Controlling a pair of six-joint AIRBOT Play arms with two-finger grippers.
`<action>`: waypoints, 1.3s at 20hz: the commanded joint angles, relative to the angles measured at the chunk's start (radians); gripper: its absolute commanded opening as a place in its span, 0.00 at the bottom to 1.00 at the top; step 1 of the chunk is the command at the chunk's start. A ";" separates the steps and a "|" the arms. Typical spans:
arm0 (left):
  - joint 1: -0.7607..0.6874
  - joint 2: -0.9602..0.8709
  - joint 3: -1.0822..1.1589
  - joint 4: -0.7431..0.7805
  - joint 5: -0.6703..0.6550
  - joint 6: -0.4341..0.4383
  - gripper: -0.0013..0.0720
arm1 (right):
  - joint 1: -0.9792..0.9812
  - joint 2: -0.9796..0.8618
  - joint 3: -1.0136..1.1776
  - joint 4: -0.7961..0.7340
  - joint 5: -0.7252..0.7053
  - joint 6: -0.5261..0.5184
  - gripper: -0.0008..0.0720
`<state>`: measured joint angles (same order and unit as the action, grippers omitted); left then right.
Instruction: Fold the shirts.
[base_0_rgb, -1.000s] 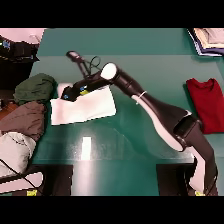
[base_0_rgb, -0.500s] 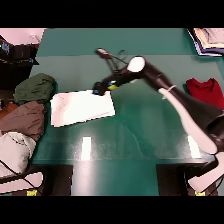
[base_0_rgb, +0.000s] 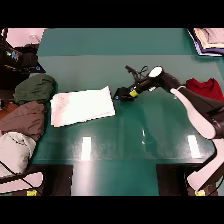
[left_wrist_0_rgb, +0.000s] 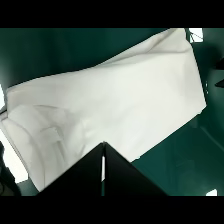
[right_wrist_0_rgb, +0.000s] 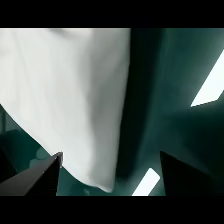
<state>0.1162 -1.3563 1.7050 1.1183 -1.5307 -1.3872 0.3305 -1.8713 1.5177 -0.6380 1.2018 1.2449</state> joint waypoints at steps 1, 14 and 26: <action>0.001 0.001 -0.006 -0.011 0.008 0.008 0.05 | 0.065 -0.125 0.111 0.129 0.029 0.000 0.97; 0.001 0.001 -0.006 -0.011 -0.005 0.012 0.05 | 0.137 -0.219 0.282 0.175 0.006 -0.050 0.03; 0.000 0.001 -0.007 -0.043 -0.005 0.005 0.05 | -0.680 0.349 -0.092 -0.091 -0.130 -0.007 0.03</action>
<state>0.1162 -1.3563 1.6985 1.0958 -1.5364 -1.3720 -0.1371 -1.6459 1.5208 -0.6926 1.1828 1.2076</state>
